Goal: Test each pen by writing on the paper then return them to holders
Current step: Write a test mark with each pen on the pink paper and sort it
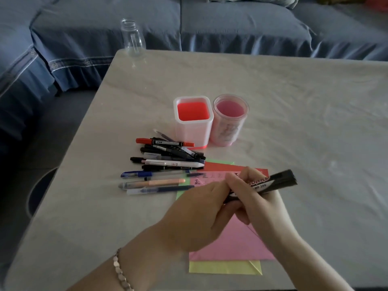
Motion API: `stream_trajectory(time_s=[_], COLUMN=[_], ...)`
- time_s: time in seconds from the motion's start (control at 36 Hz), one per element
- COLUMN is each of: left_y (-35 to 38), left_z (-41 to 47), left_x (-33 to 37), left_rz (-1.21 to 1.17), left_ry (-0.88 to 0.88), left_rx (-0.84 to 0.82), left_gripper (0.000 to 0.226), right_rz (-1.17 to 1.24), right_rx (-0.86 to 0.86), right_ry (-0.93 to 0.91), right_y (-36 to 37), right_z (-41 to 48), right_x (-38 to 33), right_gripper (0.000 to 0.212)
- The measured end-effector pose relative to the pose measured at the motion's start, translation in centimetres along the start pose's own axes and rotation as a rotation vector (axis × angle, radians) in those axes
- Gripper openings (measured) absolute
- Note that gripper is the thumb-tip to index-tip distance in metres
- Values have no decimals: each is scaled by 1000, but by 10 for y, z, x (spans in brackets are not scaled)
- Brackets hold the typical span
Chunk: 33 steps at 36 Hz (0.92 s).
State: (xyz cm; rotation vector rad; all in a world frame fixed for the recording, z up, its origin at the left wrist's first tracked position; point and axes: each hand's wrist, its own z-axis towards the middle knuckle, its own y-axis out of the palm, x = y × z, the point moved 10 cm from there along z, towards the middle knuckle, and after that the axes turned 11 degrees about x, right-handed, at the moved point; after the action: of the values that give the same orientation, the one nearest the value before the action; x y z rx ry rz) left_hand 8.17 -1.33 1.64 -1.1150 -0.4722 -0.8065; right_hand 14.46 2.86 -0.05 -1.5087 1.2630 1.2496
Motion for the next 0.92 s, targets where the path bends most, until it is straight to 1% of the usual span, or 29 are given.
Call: stream_trajectory(time_s=[0.06,0.11,0.25,0.31,0.42,0.44,0.47,0.5,0.53,0.56,0.58,0.61,0.64,0.67,0.69,0.72,0.75,0.81,0.83,0.86,0.89,0.92], left_y=[-6,-10,-12,-12,0,3,3,2,-2,-11,-21,-31,-41,-49,-54,-54,-52,-45,-41,-38,-37,-37], left_z=[-1,-1,-2,-3,-12,-15,-18,-21,-25,-27,-30,-34,-39,-45,-50,-54,-58,-65,-67,-70,-73,-74], left_x=[3,6,1,-5,-14,-16,-19,-24,-33,-44,-54,-62,-67,-73,-77,-81,-83,-87,-90,-95,-100,-103], left_rz=[-17,-50,-179,-203,-286,-242,-147,-29,88,160,205,260,335,397,432,458,478,526,563,608,649,683], left_ry=[10,13,-80,-130,-264,-254,-214,-180,-170,-191,-215,-216,-195,-177,-168,-155,-129,-57,-40,-48,-65,-81], left_rx=[17,11,-57,-78,-233,-268,-282,-283,-252,-182,-93,-9,70,142,188,210,212,203,192,181,182,194], left_gripper=[20,12,18,17,6,6,11,23,36,46,49,46,39,30,22,17,15,17,23,34,44,50], right_rz=[72,93,82,98,59,41,9,-31,-90,-136,-174,-233,-294,-317,-393,-513,-664,-923,-996,-1030,-1054,-1067], right_rx=[11,-14,-125,-174,-253,-270,-271,-249,-214,-182,-148,-142,-147,-131,-102,-99,-126,-222,-290,-346,-366,-356], right_ry=[51,49,-15,-47,-122,-139,-169,-207,-255,-286,-308,-338,-366,-371,-399,-526,-627,-811,-839,-836,-827,-831], right_y=[2,6,14,16,14,14,13,9,4,-3,-12,-17,-21,-25,-29,-25,-14,4,6,7,8,5], right_z=[0,0,0,-1,-5,-7,-8,-7,-6,-6,-4,-1,0,-1,-3,-6,-9,-14,-16,-18,-19,-17], right_x=[8,8,5,7,11,12,14,17,16,15,16,18,21,23,28,23,21,41,57,71,77,81], right_gripper=[36,30,33,32,26,23,22,20,16,7,7,20,30,27,16,15,24,33,45,63,73,71])
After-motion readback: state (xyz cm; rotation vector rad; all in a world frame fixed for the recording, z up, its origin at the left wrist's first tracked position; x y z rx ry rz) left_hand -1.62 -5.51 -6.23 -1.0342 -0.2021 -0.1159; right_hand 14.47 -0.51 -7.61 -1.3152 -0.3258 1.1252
